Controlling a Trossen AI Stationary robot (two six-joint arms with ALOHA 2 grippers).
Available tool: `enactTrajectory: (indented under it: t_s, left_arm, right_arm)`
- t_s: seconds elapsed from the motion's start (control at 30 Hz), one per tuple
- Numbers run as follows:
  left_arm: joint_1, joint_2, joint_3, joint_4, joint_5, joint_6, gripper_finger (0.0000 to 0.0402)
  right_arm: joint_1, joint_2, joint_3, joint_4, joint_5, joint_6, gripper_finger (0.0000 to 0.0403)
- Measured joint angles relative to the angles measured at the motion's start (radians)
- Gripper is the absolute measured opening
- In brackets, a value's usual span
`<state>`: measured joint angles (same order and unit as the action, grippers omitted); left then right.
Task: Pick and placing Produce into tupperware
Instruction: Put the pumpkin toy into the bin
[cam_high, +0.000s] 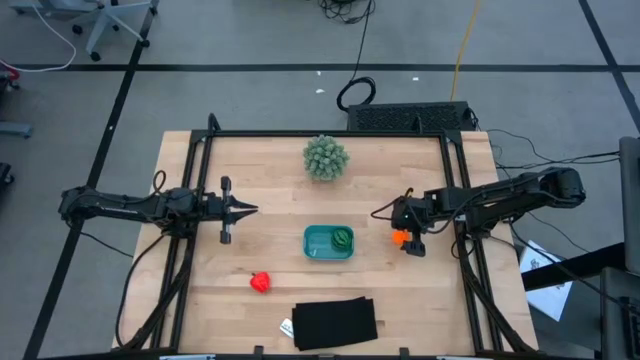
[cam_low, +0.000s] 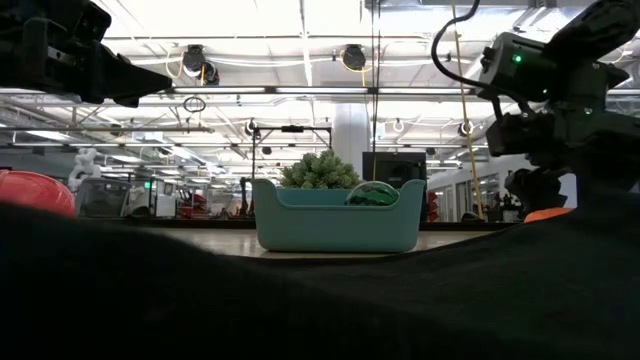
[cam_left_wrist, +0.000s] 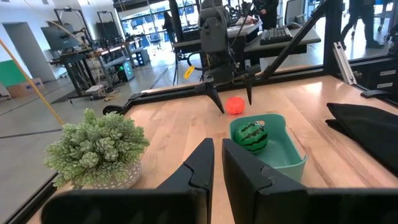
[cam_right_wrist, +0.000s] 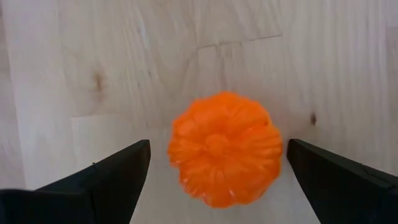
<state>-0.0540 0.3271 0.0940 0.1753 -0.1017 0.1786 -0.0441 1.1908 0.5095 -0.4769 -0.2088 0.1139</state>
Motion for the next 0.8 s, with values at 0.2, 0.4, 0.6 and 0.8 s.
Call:
enactTrajectory:
  t_s: [0.2,0.4,0.6,0.8]
  left_arm:
    - [0.000,0.000,0.000,0.000,0.000,0.000,0.0037]
    - [0.000,0.000,0.000,-0.003,0.000,0.000,0.0037]
    - [0.000,0.000,0.000,-0.018,-0.001,0.000,0.0037]
    - [0.000,0.000,0.000,-0.017,-0.001,0.000,0.0037]
  right_arm:
    - [0.000,0.001,0.000,0.021,0.045,-0.008,0.0360]
    - [0.011,0.001,0.000,0.019,0.052,-0.023,0.0325]
    - [0.036,0.001,0.000,0.018,0.052,-0.022,0.0295]
    - [0.046,0.001,0.000,0.018,0.051,-0.022,0.0258]
